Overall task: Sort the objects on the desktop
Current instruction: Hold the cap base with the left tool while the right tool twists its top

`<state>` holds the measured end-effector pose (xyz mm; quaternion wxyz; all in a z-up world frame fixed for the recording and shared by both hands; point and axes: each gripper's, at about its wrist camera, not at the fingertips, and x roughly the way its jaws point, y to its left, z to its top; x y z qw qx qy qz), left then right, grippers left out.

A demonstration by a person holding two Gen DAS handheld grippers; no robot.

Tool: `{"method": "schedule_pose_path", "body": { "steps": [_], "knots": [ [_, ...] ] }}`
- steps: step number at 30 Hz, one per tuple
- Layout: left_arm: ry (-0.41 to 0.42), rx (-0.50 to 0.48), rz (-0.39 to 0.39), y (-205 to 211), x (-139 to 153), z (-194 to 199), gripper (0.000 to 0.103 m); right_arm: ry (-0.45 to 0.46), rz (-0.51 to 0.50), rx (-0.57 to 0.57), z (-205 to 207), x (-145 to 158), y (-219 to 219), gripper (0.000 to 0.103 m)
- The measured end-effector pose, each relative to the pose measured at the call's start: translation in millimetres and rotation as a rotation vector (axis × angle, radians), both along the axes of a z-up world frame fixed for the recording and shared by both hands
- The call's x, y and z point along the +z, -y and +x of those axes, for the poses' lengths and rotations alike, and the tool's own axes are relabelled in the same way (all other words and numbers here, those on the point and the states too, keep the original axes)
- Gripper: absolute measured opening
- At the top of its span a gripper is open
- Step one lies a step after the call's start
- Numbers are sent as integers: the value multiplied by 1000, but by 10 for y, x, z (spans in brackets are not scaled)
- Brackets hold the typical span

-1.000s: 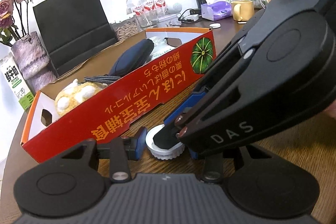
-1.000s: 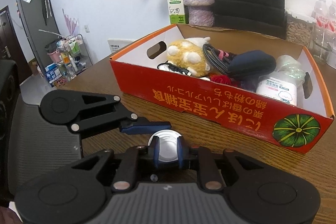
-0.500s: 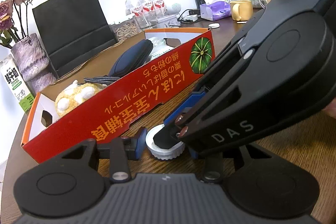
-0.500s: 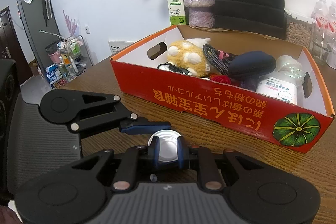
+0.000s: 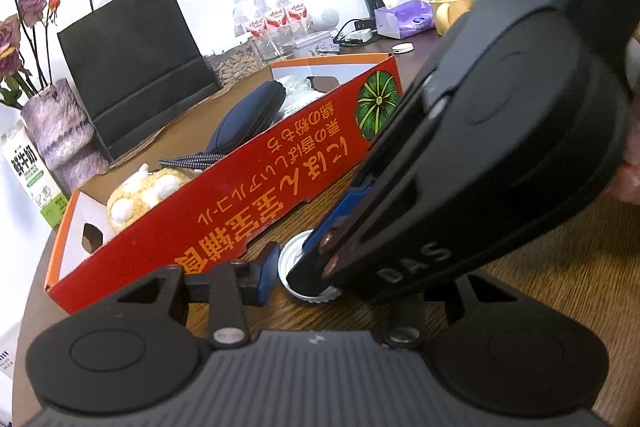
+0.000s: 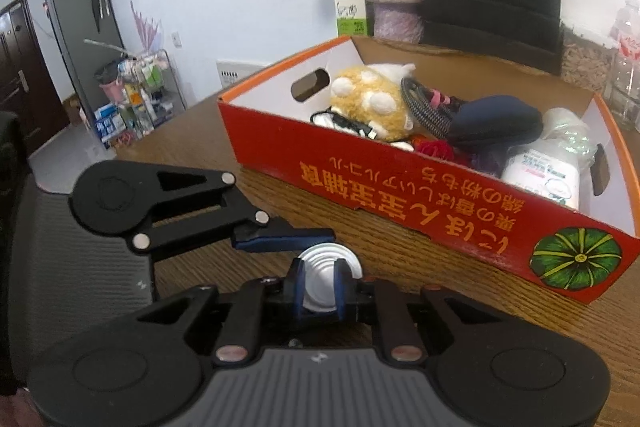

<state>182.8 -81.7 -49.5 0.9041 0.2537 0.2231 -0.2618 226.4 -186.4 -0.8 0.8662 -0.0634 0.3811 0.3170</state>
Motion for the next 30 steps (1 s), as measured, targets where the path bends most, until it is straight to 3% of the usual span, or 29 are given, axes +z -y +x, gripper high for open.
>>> {"method": "schedule_pose_path", "body": {
  "steps": [5, 7, 16, 18, 22, 27, 30],
  "knots": [
    [-6, 2, -7, -13, 1, 13, 41, -15, 11, 1, 26, -16, -5, 13],
    [-7, -2, -7, -13, -1, 5, 41, -27, 25, 15, 21, -15, -10, 2],
    [-2, 0, -2, -10, -5, -10, 41, 20, 24, -13, -64, 85, 35, 0],
    [1, 1, 1, -7, -10, -18, 41, 15, 24, -20, -49, 105, 46, 2],
    [3, 0, 3, -9, -10, -22, 41, -27, 11, -10, 7, 109, 9, 16],
    [-1, 0, 0, -20, -5, -8, 41, -25, -69, -1, 38, 72, -129, 14],
    [-4, 0, -7, -36, -3, -6, 41, -41, -60, -5, 66, 50, -111, 14]
  ]
}}
